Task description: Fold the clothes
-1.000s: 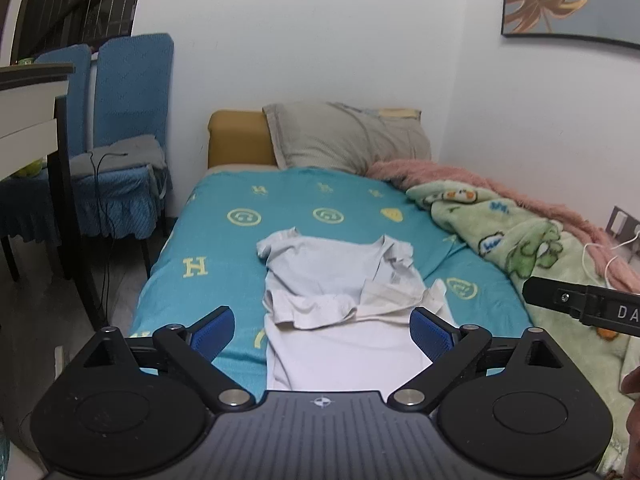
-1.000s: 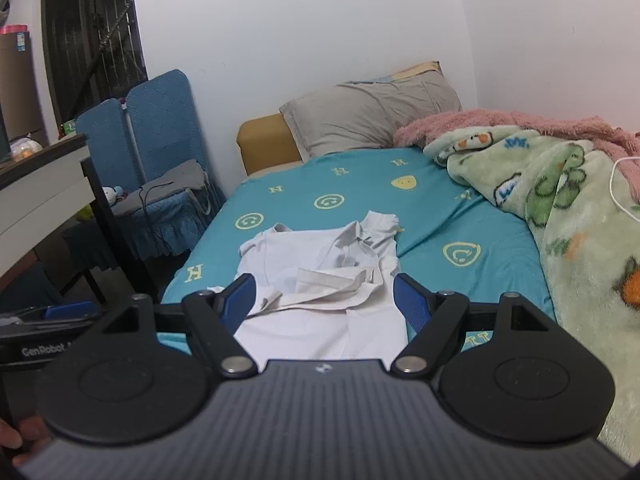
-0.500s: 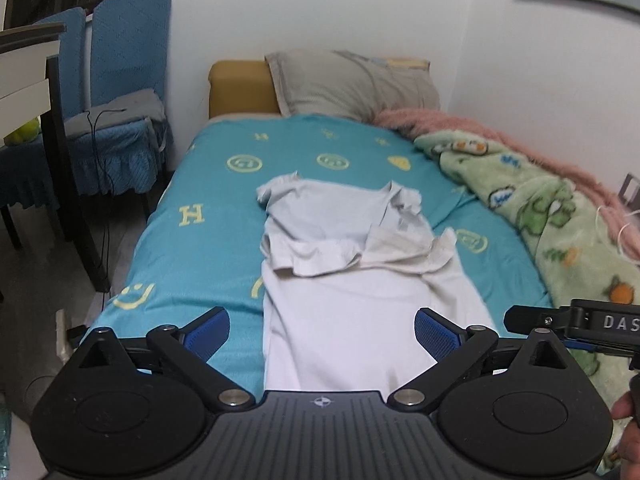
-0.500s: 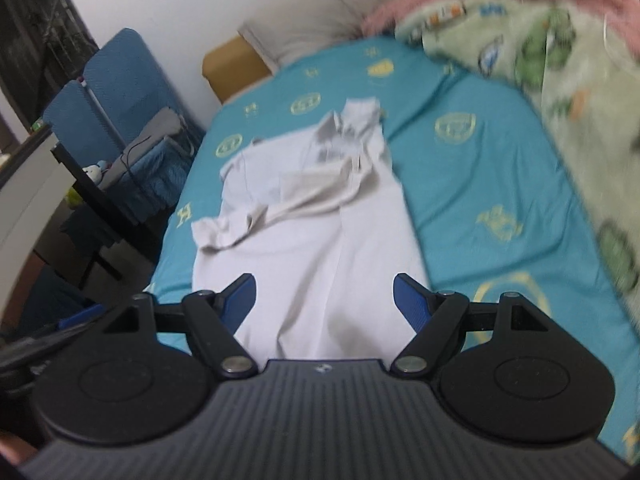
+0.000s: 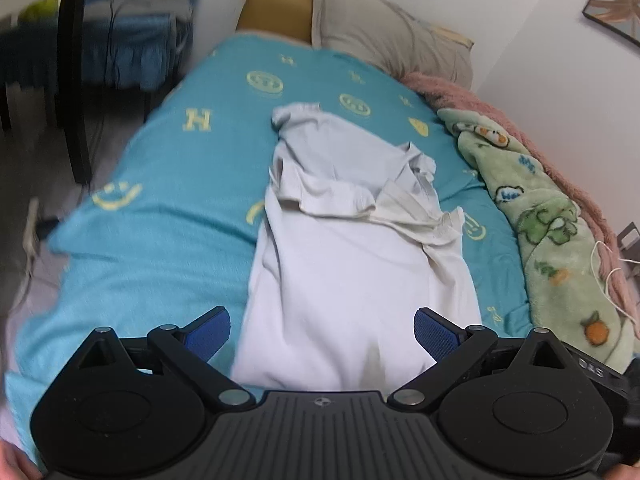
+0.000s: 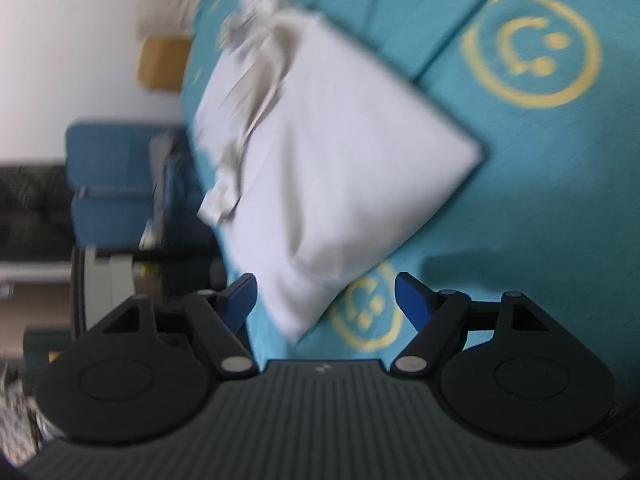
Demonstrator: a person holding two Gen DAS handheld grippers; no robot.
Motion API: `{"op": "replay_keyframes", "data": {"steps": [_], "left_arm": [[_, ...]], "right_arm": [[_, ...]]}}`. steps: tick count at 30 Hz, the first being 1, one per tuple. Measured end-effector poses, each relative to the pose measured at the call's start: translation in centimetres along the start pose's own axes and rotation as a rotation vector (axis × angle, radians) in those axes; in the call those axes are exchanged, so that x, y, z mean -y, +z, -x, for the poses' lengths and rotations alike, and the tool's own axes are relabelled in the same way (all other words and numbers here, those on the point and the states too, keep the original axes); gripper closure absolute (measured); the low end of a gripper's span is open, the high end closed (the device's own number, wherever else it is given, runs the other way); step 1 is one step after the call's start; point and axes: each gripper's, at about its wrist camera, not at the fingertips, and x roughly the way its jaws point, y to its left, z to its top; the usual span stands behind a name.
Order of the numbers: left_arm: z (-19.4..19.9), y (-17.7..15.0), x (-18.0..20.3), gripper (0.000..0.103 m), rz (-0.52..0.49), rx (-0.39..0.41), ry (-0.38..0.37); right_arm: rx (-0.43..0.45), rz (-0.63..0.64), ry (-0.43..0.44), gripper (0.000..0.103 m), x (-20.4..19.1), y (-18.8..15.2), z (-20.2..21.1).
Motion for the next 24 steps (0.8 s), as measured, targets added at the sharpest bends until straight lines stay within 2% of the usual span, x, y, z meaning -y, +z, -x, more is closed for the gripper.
{"op": "replay_keyframes", "data": {"steps": [1, 2, 4, 6, 8, 10, 12, 14, 18, 24], "left_arm": [[-0.3, -0.1, 0.2, 0.004, -0.004, -0.011, -0.002], [-0.6, -0.1, 0.3, 0.004, -0.010, -0.021, -0.003], [-1.0, -0.3, 0.8, 0.004, -0.025, -0.033, -0.001], [-1.5, -0.4, 1.3, 0.004, -0.045, -0.040, 0.003], [-1.8, -0.6, 1.7, 0.004, -0.068, -0.042, 0.009], [-2.0, -0.8, 2.0, 0.004, -0.081, -0.049, 0.014], [-2.2, -1.0, 2.2, 0.004, -0.094, -0.055, 0.020], [-2.1, -1.1, 2.2, 0.004, -0.097, -0.054, 0.020], [-1.9, -1.1, 2.3, 0.004, -0.100, -0.050, 0.013], [-1.6, -1.5, 2.9, 0.004, -0.128, -0.049, 0.001]], "right_arm": [[0.026, -0.026, -0.010, 0.027, 0.4, 0.3, 0.0], [0.045, -0.049, -0.021, 0.034, 0.7, 0.6, 0.0], [0.083, -0.087, -0.051, 0.037, 1.4, 1.0, 0.0], [0.115, -0.109, -0.062, 0.053, 1.7, 1.3, 0.0], [0.134, -0.115, -0.063, 0.054, 1.8, 1.6, -0.1], [0.152, -0.110, -0.072, 0.062, 1.8, 1.8, -0.2], [0.161, -0.093, -0.093, 0.078, 1.7, 1.9, -0.3], [0.168, -0.082, -0.095, 0.087, 1.7, 2.1, 0.1], [0.182, -0.051, -0.070, 0.092, 1.5, 2.2, 0.8], [0.207, -0.015, -0.051, 0.093, 0.7, 2.1, 1.5]]}}
